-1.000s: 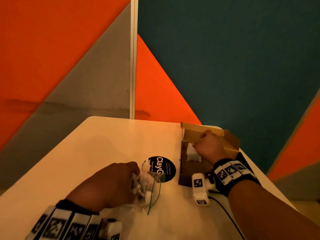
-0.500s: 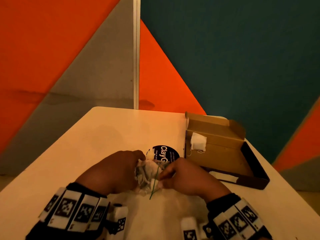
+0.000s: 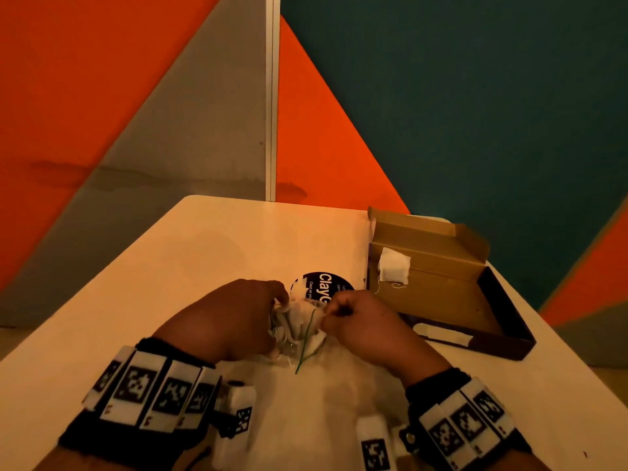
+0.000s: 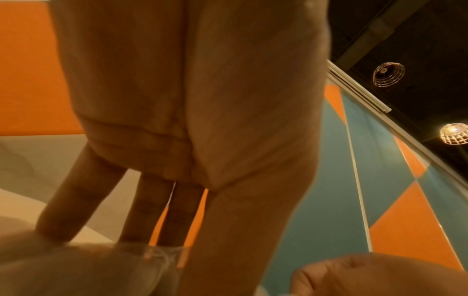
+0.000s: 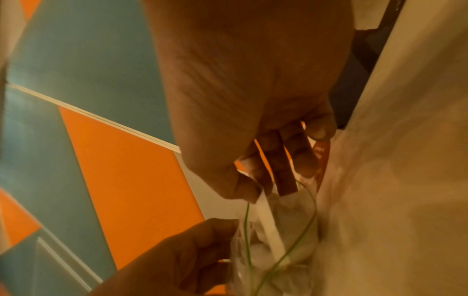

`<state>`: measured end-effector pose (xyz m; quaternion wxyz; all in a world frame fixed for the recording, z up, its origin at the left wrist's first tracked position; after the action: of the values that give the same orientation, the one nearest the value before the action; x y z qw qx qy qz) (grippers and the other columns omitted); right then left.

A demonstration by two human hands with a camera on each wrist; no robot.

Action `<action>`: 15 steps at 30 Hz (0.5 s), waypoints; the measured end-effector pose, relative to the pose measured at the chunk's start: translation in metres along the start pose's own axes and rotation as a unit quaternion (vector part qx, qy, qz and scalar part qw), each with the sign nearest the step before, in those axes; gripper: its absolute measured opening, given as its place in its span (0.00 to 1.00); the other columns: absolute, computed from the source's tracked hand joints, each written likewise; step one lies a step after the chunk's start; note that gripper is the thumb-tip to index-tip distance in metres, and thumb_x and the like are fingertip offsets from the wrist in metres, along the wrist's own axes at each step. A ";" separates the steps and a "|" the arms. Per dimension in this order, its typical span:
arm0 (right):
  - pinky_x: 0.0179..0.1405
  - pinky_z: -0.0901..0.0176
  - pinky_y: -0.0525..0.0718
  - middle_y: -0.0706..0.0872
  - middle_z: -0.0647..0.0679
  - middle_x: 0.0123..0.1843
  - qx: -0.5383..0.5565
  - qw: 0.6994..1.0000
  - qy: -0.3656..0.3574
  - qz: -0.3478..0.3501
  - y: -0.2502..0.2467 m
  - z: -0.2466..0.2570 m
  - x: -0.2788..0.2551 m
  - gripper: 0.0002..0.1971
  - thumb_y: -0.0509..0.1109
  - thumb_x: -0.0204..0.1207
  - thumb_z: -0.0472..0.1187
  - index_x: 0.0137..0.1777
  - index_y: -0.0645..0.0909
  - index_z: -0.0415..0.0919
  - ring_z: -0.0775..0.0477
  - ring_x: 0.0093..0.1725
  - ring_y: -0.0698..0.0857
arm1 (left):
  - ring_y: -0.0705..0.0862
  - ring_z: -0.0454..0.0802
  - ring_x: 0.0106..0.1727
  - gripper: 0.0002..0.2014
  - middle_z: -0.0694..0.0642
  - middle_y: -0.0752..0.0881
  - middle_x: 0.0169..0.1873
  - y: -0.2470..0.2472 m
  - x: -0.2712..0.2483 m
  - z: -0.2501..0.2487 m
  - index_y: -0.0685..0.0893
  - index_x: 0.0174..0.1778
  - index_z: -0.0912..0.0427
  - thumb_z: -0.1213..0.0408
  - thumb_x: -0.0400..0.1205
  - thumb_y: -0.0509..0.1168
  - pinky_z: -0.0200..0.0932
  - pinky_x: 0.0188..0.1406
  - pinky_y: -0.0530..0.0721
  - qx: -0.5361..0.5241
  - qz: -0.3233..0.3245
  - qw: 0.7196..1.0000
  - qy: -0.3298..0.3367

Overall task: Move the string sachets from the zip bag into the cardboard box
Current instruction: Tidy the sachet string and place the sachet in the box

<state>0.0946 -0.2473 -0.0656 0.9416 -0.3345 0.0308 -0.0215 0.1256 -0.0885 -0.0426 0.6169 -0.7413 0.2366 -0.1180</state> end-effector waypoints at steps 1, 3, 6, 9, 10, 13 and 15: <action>0.45 0.47 0.89 0.88 0.50 0.36 0.013 1.000 0.007 -0.008 0.000 -0.002 0.001 0.06 0.77 0.75 0.42 0.38 0.86 0.46 0.51 0.36 0.86 | 0.82 0.45 0.57 0.31 0.45 0.86 0.60 0.000 0.000 0.000 0.76 0.71 0.41 0.57 0.72 0.78 0.38 0.49 0.77 0.000 0.000 1.000 0.000; 0.44 0.46 0.90 0.88 0.50 0.37 0.037 0.999 0.028 -0.020 0.002 -0.008 0.004 0.07 0.79 0.73 0.41 0.37 0.84 0.48 0.52 0.34 0.85 | 0.81 0.44 0.54 0.31 0.45 0.86 0.60 0.000 0.000 0.000 0.76 0.70 0.41 0.56 0.71 0.78 0.38 0.47 0.76 0.000 -0.001 1.000 0.000; 0.39 0.51 0.86 0.88 0.49 0.41 0.091 0.992 0.071 -0.044 0.002 -0.018 0.006 0.08 0.80 0.72 0.40 0.40 0.83 0.49 0.51 0.35 0.84 | 0.82 0.45 0.57 0.32 0.45 0.85 0.60 0.000 -0.001 0.000 0.76 0.71 0.42 0.56 0.71 0.78 0.38 0.48 0.77 0.000 0.002 1.000 0.000; 0.26 0.63 0.79 0.88 0.49 0.42 0.140 0.983 0.109 -0.042 0.004 -0.022 0.005 0.07 0.80 0.73 0.41 0.45 0.84 0.47 0.52 0.31 0.82 | 0.82 0.46 0.60 0.32 0.45 0.85 0.62 0.000 -0.001 0.000 0.75 0.71 0.42 0.56 0.72 0.78 0.38 0.50 0.77 0.002 -0.001 1.000 -0.001; 0.22 0.66 0.76 0.88 0.48 0.42 0.155 0.980 0.114 -0.041 0.005 -0.022 0.004 0.07 0.79 0.74 0.40 0.47 0.84 0.46 0.52 0.30 0.81 | 0.82 0.46 0.60 0.32 0.46 0.85 0.62 -0.001 -0.001 0.000 0.75 0.71 0.42 0.57 0.72 0.78 0.38 0.51 0.78 0.002 -0.003 1.000 -0.001; 0.22 0.64 0.75 0.90 0.44 0.42 0.184 0.976 0.102 -0.061 0.007 -0.023 0.008 0.08 0.79 0.73 0.34 0.46 0.83 0.44 0.51 0.30 0.83 | 0.82 0.46 0.60 0.31 0.46 0.85 0.62 0.000 -0.002 0.000 0.76 0.70 0.42 0.57 0.72 0.78 0.40 0.54 0.80 0.000 -0.004 1.000 -0.004; 0.26 0.61 0.77 0.92 0.42 0.44 0.192 0.974 0.100 -0.068 0.007 -0.024 0.009 0.09 0.79 0.72 0.32 0.44 0.83 0.44 0.49 0.33 0.84 | 0.82 0.45 0.58 0.31 0.45 0.85 0.61 0.000 -0.002 0.001 0.77 0.69 0.41 0.58 0.71 0.78 0.40 0.54 0.81 -0.010 -0.003 1.000 -0.008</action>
<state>0.1020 -0.2576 -0.0884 0.9768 -0.1446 0.0972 -0.1242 0.1244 -0.0868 -0.0422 0.6107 -0.7492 0.2309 -0.1113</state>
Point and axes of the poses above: each hand's wrist, its own x-axis towards the middle knuckle, its own y-axis out of the palm, z = x × y, the point moved 9 cm from there along x, towards the middle knuckle
